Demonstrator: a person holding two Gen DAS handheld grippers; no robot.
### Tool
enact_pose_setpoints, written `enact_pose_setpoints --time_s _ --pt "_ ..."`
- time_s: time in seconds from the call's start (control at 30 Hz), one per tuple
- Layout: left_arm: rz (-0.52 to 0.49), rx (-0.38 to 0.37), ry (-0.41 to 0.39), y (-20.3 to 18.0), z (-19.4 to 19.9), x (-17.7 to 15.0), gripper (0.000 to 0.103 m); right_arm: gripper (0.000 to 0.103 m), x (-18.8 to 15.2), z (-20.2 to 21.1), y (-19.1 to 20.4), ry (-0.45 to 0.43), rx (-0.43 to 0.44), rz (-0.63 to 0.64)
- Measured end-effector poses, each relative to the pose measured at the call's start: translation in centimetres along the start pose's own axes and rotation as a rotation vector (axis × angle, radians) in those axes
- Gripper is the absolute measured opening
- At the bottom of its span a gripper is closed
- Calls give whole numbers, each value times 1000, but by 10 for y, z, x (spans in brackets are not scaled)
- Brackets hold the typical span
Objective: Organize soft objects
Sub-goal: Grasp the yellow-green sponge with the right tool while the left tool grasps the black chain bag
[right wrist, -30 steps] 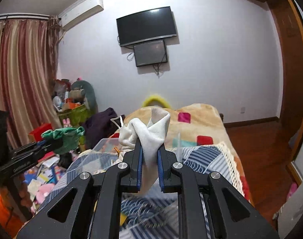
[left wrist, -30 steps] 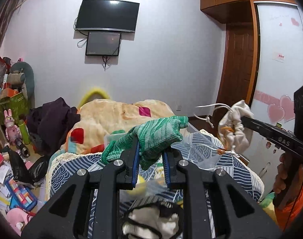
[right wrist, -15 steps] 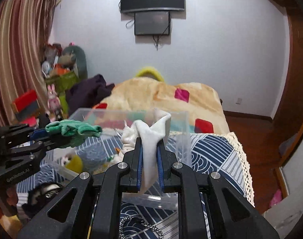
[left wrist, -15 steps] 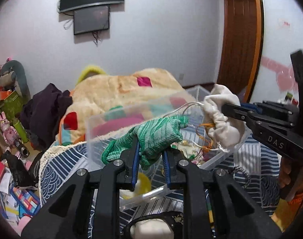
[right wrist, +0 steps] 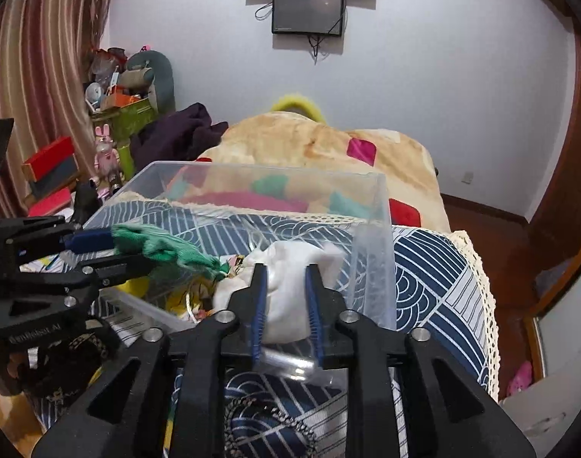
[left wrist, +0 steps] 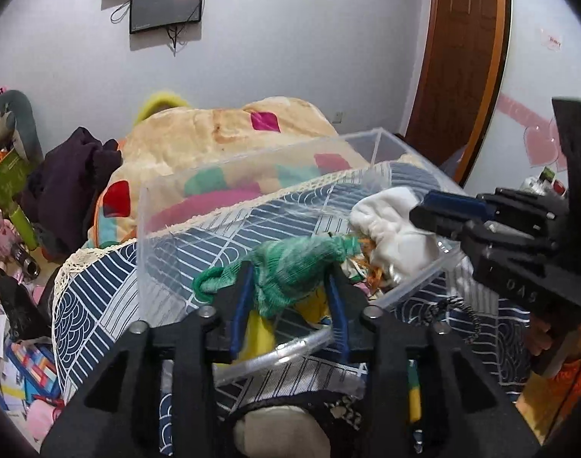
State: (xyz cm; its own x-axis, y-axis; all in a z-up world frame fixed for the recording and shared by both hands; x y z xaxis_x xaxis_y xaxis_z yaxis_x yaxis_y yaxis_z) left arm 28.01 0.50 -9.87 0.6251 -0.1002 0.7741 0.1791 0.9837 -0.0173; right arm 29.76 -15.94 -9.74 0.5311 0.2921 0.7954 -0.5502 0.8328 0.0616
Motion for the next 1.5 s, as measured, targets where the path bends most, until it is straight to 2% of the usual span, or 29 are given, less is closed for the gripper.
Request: enact_pose_setpoints --time_s 0.07,0.17,0.3,0.43,0.57,0.77,0.87,1.1,1.47,1.5 --pt "9 -3 -24 1 11 3 47 38 2 7 3 -17 1 6" --pt "22 -6 -72 2 33 8 58 45 5 22 9 -52 19 11" --pt "40 -5 -114 4 61 6 66 60 9 50 14 -116 60 -3" --pt "41 -9 -109 0 79 -10 74 70 5 70 22 -148 99 -6" --pt "70 -44 -88 -6 88 -30 75 70 -11 80 30 -146 117 8" --pt "88 -74 -55 -20 87 -61 77 70 -37 72 36 -97 122 33" --pt "94 -94 -35 -29 81 -74 82 70 -50 66 40 -67 120 40" --pt "68 -22 -4 -28 67 -96 83 70 -69 45 44 3 150 22" --pt "184 61 18 21 54 -123 83 70 -73 15 67 61 234 -6" --pt "201 59 24 25 52 -128 83 66 -74 13 69 67 241 -5"
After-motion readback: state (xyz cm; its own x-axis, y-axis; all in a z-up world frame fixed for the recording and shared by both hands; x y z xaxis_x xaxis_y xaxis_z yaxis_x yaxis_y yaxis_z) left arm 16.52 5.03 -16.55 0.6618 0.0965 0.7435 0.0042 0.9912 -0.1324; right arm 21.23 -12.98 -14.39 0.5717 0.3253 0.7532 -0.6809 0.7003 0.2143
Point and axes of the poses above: each gripper's, at about its wrist camera, not at the fingertips, and z roughly against the way its jaws point, y to its left, x to its top, the point moved 9 cm from there along -z, roughly the way its jaws point, and after that the axes turned 4 degrees about -z, right-handed, at the moved point
